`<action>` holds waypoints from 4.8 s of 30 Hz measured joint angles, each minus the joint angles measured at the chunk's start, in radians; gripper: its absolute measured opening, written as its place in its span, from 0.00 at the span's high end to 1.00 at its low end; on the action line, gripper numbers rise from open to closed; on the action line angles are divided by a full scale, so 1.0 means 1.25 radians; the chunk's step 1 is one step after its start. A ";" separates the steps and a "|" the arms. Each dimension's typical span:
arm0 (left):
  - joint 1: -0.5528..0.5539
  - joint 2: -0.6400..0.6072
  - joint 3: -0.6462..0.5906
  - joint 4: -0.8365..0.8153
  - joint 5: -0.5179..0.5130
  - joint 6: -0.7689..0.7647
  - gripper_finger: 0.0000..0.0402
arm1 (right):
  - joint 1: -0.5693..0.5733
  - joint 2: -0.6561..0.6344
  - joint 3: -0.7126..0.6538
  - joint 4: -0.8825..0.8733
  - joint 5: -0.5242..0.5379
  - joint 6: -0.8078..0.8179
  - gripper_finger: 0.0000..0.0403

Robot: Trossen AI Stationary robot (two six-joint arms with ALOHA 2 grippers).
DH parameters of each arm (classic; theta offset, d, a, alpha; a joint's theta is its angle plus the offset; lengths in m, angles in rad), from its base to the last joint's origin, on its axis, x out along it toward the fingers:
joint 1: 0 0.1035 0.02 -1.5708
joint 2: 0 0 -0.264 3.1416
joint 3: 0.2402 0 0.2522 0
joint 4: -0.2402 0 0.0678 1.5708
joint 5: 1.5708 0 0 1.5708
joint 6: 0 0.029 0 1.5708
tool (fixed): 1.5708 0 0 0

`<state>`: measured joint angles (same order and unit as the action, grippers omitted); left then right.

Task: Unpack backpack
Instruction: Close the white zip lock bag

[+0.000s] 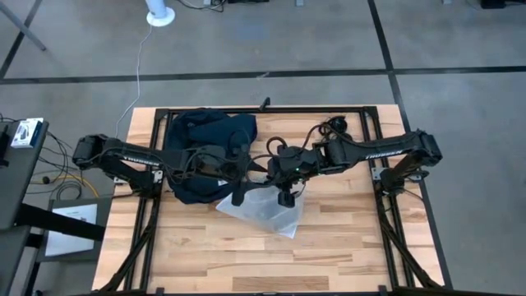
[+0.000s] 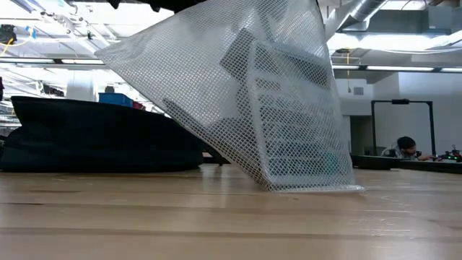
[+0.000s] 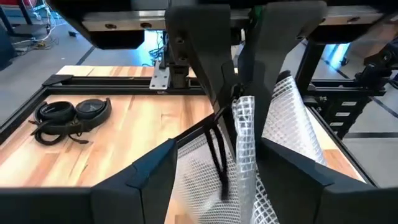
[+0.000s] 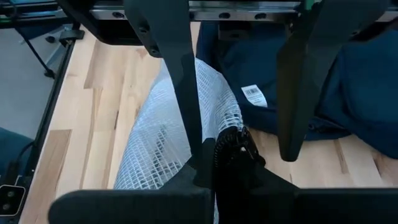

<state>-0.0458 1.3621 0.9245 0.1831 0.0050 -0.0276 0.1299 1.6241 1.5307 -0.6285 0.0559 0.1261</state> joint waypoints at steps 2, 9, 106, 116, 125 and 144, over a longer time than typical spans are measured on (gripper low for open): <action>0.000 0.000 0.000 0.013 0.015 -0.010 0.50 | 0.000 0.000 0.000 0.000 0.000 0.000 1.00; -0.008 0.000 0.000 0.042 0.036 -0.017 0.69 | 0.000 0.000 0.000 -0.002 -0.004 -0.003 1.00; -0.108 -0.252 -0.001 -0.282 0.261 0.422 1.00 | 0.035 0.128 -0.099 0.634 -0.090 0.004 0.60; -0.108 -0.252 0.000 -0.295 0.255 0.411 1.00 | 0.053 0.103 -0.100 0.724 -0.092 -0.050 0.60; -0.110 -0.252 0.000 -0.309 0.254 0.410 1.00 | 0.062 0.073 -0.098 0.710 -0.032 -0.074 0.60; -0.125 -0.266 -0.001 -0.297 0.286 0.414 1.00 | 0.018 0.078 -0.119 0.511 -0.119 0.010 0.60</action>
<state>-0.2020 1.0290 0.9234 -0.1880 0.3623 0.4892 0.1526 1.7217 1.3819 0.0100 -0.0929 0.1384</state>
